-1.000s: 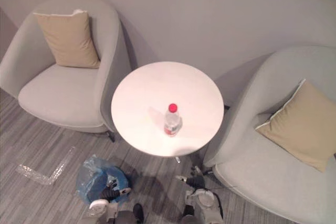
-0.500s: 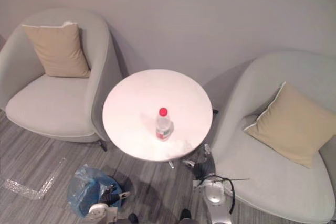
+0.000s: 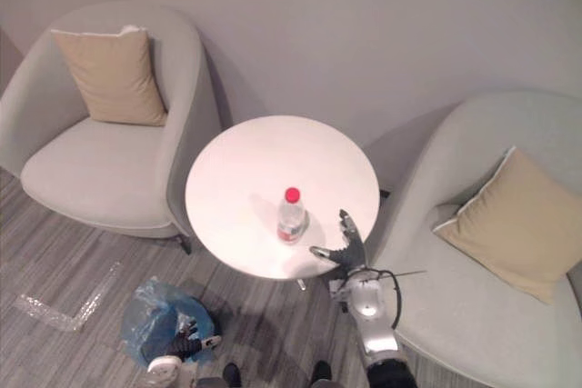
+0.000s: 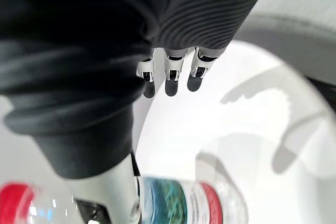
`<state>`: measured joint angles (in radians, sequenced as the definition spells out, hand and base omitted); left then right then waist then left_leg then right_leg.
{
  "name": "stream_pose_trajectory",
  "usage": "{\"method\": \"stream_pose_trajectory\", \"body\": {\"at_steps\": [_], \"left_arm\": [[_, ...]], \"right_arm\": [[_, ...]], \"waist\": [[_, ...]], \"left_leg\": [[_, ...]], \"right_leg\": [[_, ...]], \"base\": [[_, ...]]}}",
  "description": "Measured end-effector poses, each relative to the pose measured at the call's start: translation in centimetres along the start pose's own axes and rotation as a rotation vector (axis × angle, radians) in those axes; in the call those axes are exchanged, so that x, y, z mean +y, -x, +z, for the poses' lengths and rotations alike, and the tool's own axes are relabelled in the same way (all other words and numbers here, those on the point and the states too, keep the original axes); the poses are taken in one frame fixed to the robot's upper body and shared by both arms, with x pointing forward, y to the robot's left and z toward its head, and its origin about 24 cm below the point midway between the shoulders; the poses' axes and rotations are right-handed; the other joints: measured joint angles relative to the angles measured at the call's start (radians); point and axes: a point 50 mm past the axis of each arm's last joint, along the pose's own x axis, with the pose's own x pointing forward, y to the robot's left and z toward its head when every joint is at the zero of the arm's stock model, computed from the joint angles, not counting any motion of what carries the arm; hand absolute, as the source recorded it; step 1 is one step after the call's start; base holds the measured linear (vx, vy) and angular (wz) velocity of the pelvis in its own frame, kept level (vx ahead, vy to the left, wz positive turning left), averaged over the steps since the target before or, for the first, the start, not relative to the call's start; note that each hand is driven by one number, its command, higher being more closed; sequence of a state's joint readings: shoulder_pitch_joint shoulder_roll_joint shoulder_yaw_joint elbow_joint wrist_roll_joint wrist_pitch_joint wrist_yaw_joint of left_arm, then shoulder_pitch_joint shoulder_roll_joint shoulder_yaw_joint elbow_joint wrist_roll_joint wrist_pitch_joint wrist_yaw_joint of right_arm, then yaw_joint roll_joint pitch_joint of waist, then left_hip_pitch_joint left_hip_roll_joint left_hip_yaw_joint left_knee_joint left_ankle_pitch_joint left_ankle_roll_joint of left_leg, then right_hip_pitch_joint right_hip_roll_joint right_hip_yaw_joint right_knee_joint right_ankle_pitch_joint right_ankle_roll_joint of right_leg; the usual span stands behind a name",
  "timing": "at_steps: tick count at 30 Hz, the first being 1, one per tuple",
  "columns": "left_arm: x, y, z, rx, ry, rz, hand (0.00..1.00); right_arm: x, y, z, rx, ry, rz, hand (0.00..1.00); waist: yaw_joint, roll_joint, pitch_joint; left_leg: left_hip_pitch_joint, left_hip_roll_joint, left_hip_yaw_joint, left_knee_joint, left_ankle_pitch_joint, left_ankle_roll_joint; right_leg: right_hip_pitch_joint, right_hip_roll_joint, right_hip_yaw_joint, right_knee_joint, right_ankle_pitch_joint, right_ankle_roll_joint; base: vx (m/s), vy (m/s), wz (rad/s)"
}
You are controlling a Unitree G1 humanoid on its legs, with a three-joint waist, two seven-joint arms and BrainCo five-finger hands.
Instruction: Gather rubbish on tea table into small bin, then transfer packed bag to large trash can.
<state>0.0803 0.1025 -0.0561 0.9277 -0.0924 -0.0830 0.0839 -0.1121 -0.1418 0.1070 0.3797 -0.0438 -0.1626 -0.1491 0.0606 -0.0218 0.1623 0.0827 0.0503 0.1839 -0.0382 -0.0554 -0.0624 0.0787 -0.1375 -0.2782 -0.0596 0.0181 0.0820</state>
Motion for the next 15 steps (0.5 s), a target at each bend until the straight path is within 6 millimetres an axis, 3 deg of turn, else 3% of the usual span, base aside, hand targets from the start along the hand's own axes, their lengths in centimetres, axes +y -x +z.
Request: {"method": "stream_pose_trajectory", "body": {"at_steps": [8, 13, 14, 15], "left_arm": [[0.1, 0.1, 0.2, -0.026, 0.023, 0.004, 0.0], [0.0, 0.0, 1.2, -0.078, 0.04, 0.002, 0.0], [0.0, 0.0, 1.4, -0.088, 0.049, 0.004, 0.0], [0.0, 0.0, 1.6, -0.093, 0.058, 0.007, 0.0]], "right_arm": [[0.7, -1.9, 1.9, -0.058, 0.016, 0.029, 0.0], [1.4, -3.4, 3.9, -0.114, 0.026, 0.038, 0.0], [1.4, -3.9, 4.5, -0.13, 0.028, 0.036, 1.0], [1.4, -4.3, 4.7, -0.13, 0.029, 0.034, 1.0]], "waist": [[0.01, 0.002, 0.03], [0.03, 0.005, 0.076], [0.032, 0.008, 0.09], [0.036, 0.009, 0.093]], "left_leg": [[-0.029, -0.007, -0.037, -0.013, 0.015, 0.008], [-0.05, -0.01, -0.05, -0.012, 0.022, 0.01], [-0.06, -0.011, -0.059, -0.012, 0.026, 0.009], [-0.069, -0.01, -0.062, -0.012, 0.028, 0.009]], "right_leg": [[-0.012, -0.007, -0.04, 0.0, 0.006, -0.009], [-0.027, -0.01, -0.05, 0.001, 0.008, -0.009], [-0.032, -0.01, -0.059, 0.001, 0.008, -0.009], [-0.038, -0.011, -0.065, 0.001, 0.008, -0.009]], "base": [[-0.01, -0.007, 0.16], [-0.03, -0.011, 0.09], [-0.02, -0.02, 0.17], [-0.02, -0.019, 0.15]]}}
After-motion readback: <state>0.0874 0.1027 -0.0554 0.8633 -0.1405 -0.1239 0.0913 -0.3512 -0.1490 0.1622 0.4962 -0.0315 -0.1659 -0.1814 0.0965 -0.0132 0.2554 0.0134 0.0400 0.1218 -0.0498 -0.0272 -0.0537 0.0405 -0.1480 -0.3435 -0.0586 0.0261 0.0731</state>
